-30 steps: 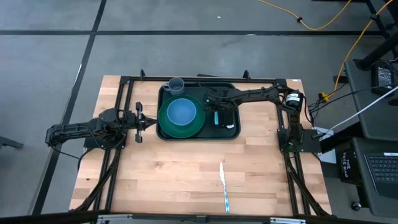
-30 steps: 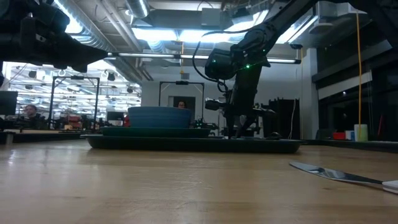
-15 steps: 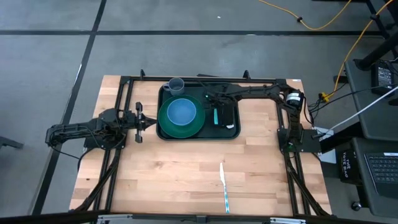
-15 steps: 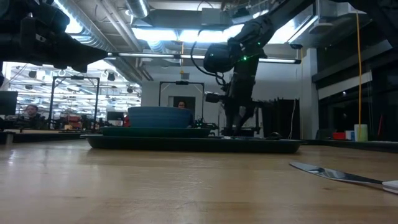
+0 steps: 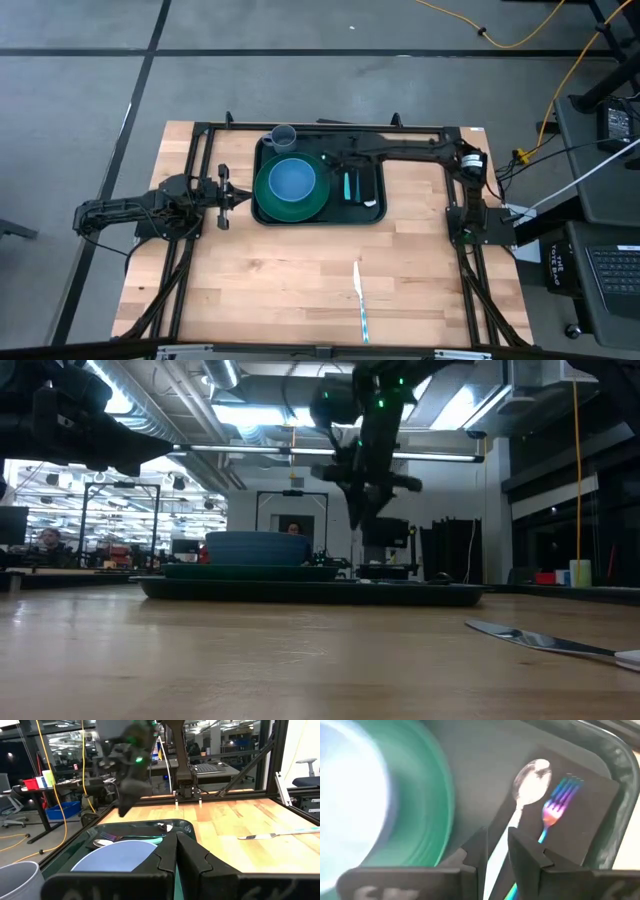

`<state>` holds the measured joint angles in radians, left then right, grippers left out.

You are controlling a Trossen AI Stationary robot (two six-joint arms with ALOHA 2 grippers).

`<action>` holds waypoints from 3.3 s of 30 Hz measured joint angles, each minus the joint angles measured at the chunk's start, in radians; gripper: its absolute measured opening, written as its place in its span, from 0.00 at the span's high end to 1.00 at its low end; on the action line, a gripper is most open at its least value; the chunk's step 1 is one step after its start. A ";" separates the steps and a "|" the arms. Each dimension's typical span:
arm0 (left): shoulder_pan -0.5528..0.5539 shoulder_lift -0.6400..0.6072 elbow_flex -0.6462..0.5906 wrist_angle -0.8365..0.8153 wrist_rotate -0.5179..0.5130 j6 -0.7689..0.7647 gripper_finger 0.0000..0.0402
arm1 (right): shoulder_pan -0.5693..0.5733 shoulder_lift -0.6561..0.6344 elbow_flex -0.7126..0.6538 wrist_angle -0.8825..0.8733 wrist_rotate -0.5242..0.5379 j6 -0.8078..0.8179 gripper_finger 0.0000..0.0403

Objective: Set up tray
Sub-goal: Put the blue patterned knife to the right of the fork on the black napkin

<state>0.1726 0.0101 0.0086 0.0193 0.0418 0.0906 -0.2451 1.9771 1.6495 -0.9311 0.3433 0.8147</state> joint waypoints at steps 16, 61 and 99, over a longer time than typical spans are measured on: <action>-0.001 0.005 0.000 0.001 -0.001 0.000 0.99 | 0.367 -0.143 -0.071 -0.109 0.066 0.133 0.96; -0.001 0.005 0.000 0.007 -0.008 0.001 0.99 | 0.930 0.012 -0.047 0.100 -0.369 0.783 1.00; -0.001 0.005 0.000 0.007 -0.008 0.001 0.99 | 0.949 0.100 -0.034 0.058 -0.237 0.827 0.72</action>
<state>0.1719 0.0147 0.0086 0.0261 0.0341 0.0914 0.7036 2.0772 1.6157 -0.8728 0.1062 1.6421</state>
